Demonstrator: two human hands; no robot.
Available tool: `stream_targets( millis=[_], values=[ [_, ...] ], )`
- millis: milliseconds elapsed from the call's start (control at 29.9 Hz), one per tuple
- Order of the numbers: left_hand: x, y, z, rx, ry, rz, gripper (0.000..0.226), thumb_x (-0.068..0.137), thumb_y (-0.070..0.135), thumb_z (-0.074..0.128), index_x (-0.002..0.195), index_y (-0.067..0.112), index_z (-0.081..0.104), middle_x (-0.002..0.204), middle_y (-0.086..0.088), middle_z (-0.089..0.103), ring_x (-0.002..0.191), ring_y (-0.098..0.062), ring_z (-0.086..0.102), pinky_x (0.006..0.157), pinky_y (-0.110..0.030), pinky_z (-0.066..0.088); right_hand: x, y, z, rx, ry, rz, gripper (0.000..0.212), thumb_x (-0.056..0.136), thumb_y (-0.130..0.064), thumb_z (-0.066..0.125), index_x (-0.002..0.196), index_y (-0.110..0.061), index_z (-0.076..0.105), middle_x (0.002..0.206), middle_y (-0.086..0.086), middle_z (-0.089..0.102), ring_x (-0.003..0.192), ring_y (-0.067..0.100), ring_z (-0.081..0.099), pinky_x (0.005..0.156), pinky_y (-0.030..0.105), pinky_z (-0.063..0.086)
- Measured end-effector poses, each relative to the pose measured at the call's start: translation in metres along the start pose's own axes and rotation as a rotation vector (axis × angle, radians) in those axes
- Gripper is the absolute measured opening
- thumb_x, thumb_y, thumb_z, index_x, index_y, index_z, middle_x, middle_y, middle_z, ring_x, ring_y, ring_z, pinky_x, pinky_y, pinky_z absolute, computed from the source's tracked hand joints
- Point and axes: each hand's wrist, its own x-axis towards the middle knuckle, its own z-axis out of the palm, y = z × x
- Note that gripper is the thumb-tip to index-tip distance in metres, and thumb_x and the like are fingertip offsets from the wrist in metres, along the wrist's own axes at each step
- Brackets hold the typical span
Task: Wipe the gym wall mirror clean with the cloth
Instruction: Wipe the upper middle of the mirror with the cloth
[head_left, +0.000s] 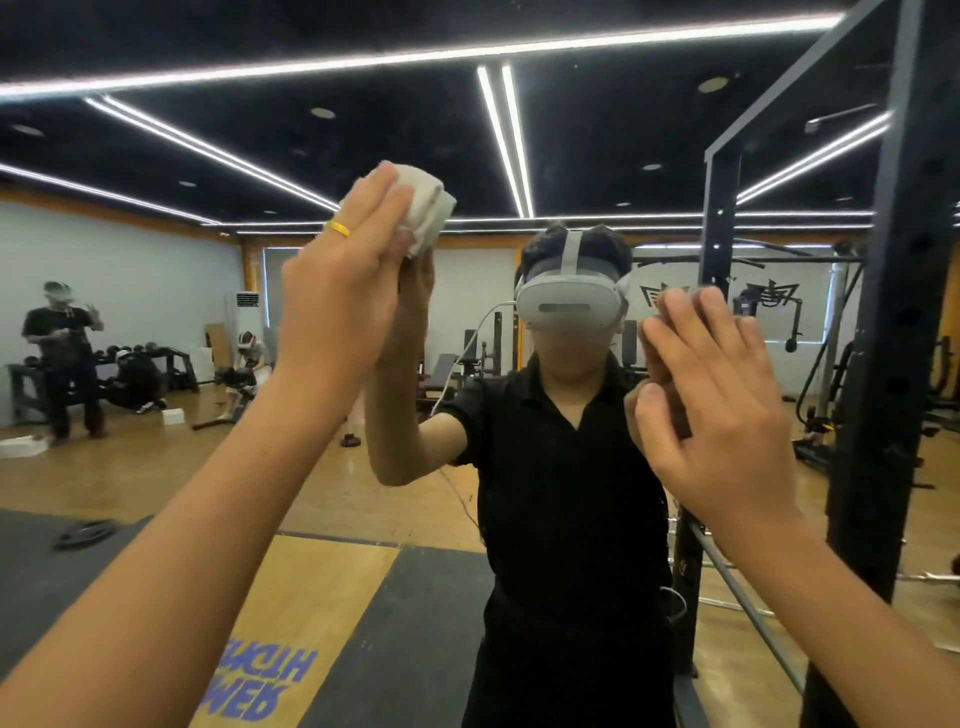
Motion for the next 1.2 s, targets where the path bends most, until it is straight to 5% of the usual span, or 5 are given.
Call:
stream_targets(
  millis=[167, 334, 602, 802, 1204],
  values=[
    [0.009, -0.004, 0.003, -0.019, 0.039, -0.204, 0.039, 0.108, 0.028, 0.051, 0.144, 0.014, 0.060, 0.150, -0.002, 0.056, 0.125, -0.018, 0.063, 0.104, -0.007, 0.039, 0.001, 0.000, 0.000, 0.002, 0.006, 0.004, 0.050, 0.099, -0.017, 0.051, 0.147, -0.004, 0.052, 0.160, 0.013, 0.042, 0.155, 0.028, 0.028, 0.129, 0.047, 0.016],
    [-0.007, 0.006, -0.008, -0.013, -0.074, -0.107, 0.037, 0.106, 0.026, 0.058, 0.140, 0.015, 0.062, 0.130, -0.006, 0.070, 0.096, -0.014, 0.067, 0.084, -0.005, 0.039, 0.001, 0.000, -0.001, 0.010, -0.022, 0.014, 0.050, 0.100, -0.018, 0.051, 0.148, -0.004, 0.051, 0.160, 0.013, 0.042, 0.155, 0.028, 0.028, 0.129, 0.048, 0.016],
    [-0.031, -0.011, -0.006, -0.071, -0.139, 0.074, 0.040, 0.103, 0.012, 0.062, 0.142, 0.007, 0.058, 0.151, -0.014, 0.053, 0.143, -0.034, 0.047, 0.114, -0.052, 0.044, 0.011, -0.063, 0.014, 0.155, -0.010, 0.048, 0.052, 0.098, -0.016, 0.050, 0.148, -0.002, 0.050, 0.161, 0.014, 0.040, 0.157, 0.026, 0.024, 0.130, 0.042, 0.008],
    [-0.032, -0.020, 0.004, -0.172, -0.109, 0.183, 0.042, 0.102, 0.007, 0.061, 0.143, -0.001, 0.054, 0.153, -0.019, 0.049, 0.146, -0.033, 0.039, 0.119, -0.041, 0.029, 0.032, -0.107, 0.057, 0.121, -0.055, -0.023, 0.056, 0.097, -0.016, 0.056, 0.151, -0.002, 0.047, 0.162, 0.013, 0.039, 0.157, 0.025, 0.024, 0.130, 0.046, 0.012],
    [-0.031, -0.035, 0.004, -0.168, -0.043, 0.264, 0.045, 0.092, -0.004, 0.073, 0.135, 0.004, 0.065, 0.146, -0.010, 0.059, 0.138, -0.035, 0.051, 0.105, -0.046, 0.050, 0.027, -0.114, 0.078, -0.013, -0.004, -0.012, 0.055, 0.098, -0.015, 0.057, 0.150, -0.001, 0.047, 0.160, 0.016, 0.040, 0.155, 0.028, 0.028, 0.128, 0.048, 0.017]
  ],
)
